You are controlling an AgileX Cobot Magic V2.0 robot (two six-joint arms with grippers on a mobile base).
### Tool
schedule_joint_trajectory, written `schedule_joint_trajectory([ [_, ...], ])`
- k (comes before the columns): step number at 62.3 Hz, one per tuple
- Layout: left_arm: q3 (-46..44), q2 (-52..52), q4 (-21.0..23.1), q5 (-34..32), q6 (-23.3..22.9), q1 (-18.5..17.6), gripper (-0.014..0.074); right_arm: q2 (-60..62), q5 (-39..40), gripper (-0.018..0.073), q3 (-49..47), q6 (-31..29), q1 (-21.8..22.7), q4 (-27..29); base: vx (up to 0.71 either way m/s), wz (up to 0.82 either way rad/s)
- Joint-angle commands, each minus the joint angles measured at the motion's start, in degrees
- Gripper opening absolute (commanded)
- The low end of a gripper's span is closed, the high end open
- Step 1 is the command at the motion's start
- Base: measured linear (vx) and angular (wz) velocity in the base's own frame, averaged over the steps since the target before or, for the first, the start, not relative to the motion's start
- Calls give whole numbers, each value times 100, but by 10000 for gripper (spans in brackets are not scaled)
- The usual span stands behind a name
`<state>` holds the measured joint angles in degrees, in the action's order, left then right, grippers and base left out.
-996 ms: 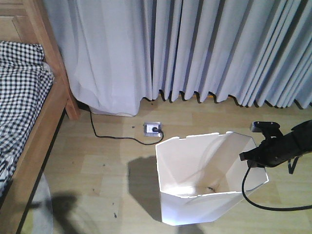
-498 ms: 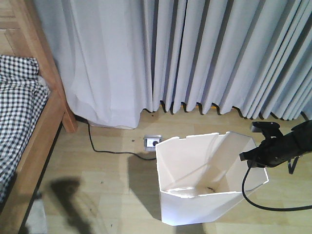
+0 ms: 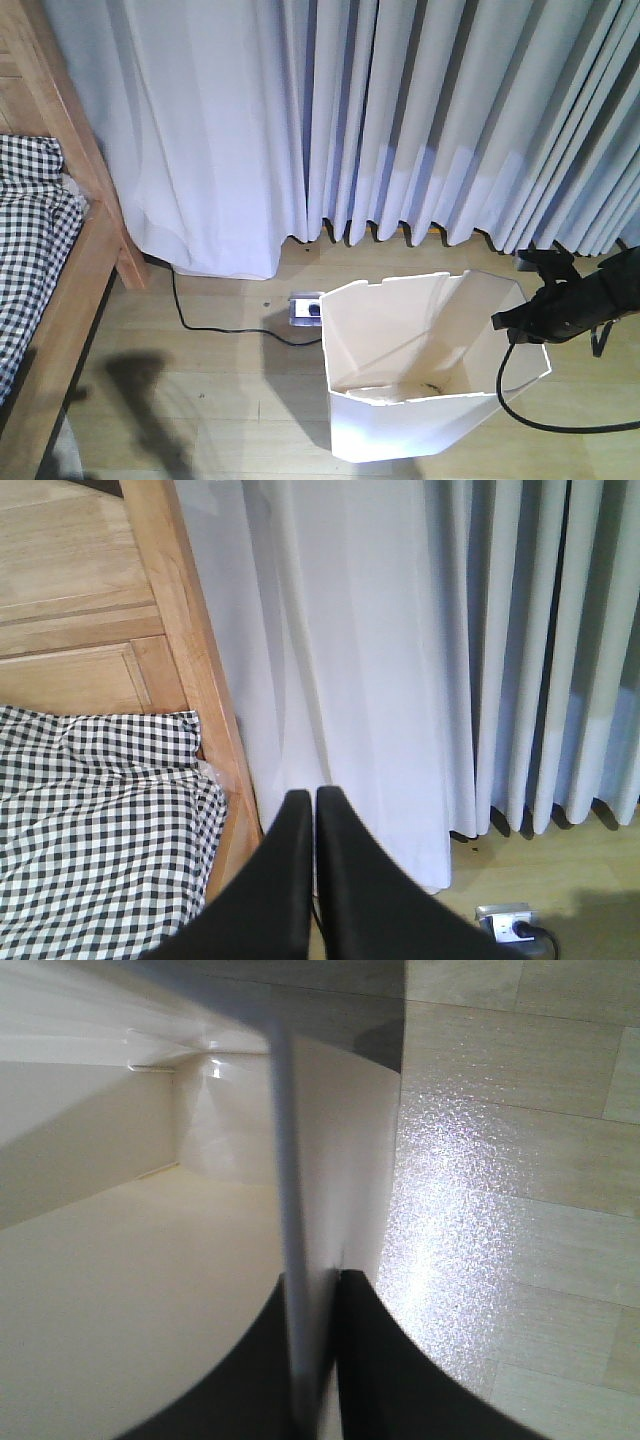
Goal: Move trash bin to bedside with robot
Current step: 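Drive toward the bedside by the curtains holding the bin, then lower the bin onto the floor beside the bed with the right gripper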
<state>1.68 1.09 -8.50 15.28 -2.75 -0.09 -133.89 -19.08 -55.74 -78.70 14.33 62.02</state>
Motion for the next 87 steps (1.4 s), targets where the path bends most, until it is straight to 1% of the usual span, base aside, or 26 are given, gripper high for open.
schedule_joint_trajectory([
  [1,165,58,3,-420,-46,-35,-6,446,-750,-6,-89,79,27,256,5,-2],
  [48,165,58,3,-420,-46,-35,-6,446,-755,-6,-89,79,27,261,1,0],
  [56,165,58,3,-420,-46,-35,-6,446,-607,-6,-89,59,27,281,0,0],
  [70,165,58,3,-420,-46,-35,-6,446,-553,-6,-102,127,27,600,0,0],
  [77,165,58,3,-420,-46,-35,-6,350,-540,-6,-204,258,27,1033,0,0],
  [87,165,58,3,-420,-46,-35,-6,-8,-882,-6,-606,306,27,1005,0,0],
])
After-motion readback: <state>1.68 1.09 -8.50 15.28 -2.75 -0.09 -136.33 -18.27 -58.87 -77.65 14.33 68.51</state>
